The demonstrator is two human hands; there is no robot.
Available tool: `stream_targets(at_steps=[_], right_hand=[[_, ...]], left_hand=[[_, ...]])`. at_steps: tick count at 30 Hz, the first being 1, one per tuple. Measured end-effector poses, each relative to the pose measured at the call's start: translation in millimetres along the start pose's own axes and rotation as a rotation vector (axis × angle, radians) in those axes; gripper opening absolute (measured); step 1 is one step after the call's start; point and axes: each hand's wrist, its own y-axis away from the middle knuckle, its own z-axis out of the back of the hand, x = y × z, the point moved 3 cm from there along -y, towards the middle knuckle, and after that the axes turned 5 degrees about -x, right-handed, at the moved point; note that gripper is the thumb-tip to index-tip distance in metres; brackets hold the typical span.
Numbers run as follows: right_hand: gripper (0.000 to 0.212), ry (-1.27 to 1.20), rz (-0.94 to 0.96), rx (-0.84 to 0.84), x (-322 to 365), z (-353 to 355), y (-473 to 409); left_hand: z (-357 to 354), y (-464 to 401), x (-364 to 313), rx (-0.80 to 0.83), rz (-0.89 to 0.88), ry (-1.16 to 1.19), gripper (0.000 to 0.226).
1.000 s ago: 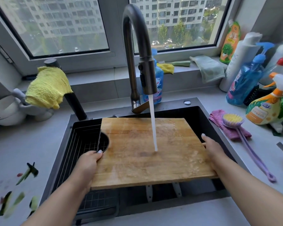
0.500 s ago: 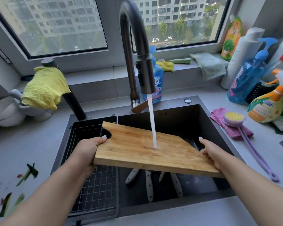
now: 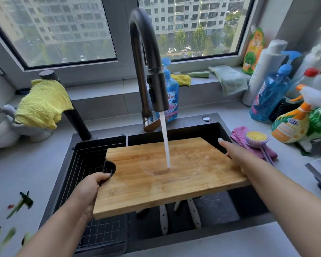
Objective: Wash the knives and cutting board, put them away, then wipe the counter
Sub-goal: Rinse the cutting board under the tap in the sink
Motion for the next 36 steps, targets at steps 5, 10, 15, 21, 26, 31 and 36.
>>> stream_targets(at_steps=[5, 10, 15, 21, 26, 31, 36], right_hand=[[0.09, -0.04, -0.041, 0.023, -18, -21, 1], [0.074, -0.056, -0.132, 0.129, -35, -38, -1], [0.055, -0.038, -0.135, 0.174, -21, -40, 24], [0.08, -0.103, -0.197, 0.17, -40, -42, -14], [0.085, -0.126, -0.217, 0.179, -45, -42, -22], [0.088, -0.29, -0.295, 0.186, -52, -44, -29], [0.092, -0.336, -0.386, 0.195, -59, -45, -32]], left_hand=[[11, -9, -6, -0.113, -0.13, -0.134, 0.036], [12, -12, -13, -0.18, -0.275, -0.134, 0.039], [6, -15, -17, -0.18, -0.419, -0.168, 0.024], [2, -28, -13, -0.16, -0.398, -0.232, 0.018], [-3, -39, -3, -0.137, -0.324, -0.214, 0.019], [-13, -42, 3, -0.111, -0.303, -0.249, 0.013], [-16, -43, 5, -0.079, -0.292, -0.359, 0.011]])
